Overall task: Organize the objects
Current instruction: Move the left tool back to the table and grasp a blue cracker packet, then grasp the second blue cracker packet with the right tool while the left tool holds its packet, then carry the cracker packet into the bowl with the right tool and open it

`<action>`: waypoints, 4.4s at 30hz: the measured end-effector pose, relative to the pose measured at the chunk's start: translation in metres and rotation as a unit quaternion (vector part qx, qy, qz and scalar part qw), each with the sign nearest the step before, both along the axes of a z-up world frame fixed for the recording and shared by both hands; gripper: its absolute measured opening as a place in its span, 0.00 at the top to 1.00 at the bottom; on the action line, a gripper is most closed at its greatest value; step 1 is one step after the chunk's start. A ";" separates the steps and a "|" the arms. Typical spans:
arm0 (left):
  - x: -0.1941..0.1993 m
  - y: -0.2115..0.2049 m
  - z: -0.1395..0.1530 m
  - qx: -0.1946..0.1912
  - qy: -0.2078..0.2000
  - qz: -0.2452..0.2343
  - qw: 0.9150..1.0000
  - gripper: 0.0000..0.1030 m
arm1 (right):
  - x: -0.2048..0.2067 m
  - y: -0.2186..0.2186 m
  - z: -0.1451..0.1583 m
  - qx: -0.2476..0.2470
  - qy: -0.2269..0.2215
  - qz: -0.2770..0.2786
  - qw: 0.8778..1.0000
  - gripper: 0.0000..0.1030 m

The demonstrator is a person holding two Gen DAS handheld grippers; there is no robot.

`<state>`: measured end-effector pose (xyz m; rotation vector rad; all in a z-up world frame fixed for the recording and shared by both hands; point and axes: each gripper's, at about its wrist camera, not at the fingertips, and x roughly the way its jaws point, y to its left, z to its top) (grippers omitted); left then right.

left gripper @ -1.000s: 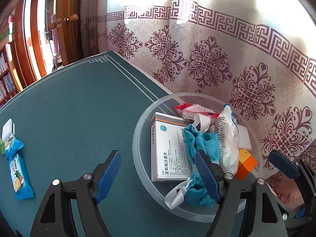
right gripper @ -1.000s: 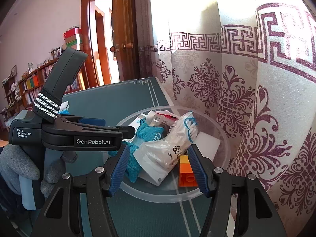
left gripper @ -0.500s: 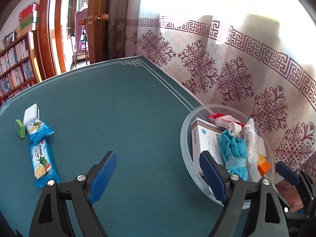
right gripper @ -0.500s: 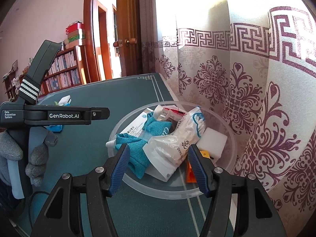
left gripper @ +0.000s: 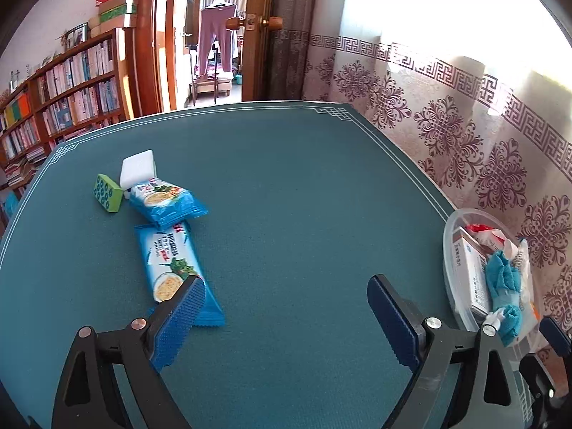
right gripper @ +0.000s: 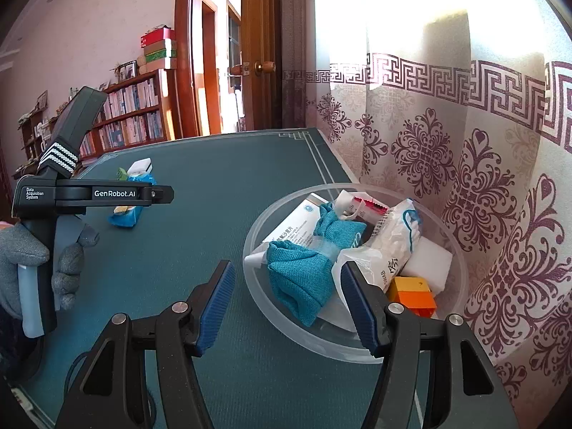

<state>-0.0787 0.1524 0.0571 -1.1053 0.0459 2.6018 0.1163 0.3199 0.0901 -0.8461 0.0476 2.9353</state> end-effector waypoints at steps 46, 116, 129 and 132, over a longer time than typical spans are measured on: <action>-0.054 -0.072 -0.039 -0.046 -0.045 0.085 0.994 0.58 | -0.080 -0.085 -0.019 -0.022 -0.051 0.116 0.992 0.38; -0.042 -0.170 -0.040 -0.004 -0.044 0.199 0.979 0.58 | -0.306 -0.227 -0.048 -0.009 -0.135 0.212 0.968 0.33; -0.041 -0.162 -0.036 0.006 -0.039 0.177 0.983 0.58 | -0.287 -0.219 -0.047 0.003 -0.131 0.182 0.975 0.58; -0.040 -0.159 -0.034 0.009 -0.036 0.168 0.985 0.58 | -0.273 -0.212 -0.048 -0.007 -0.131 0.180 0.975 0.59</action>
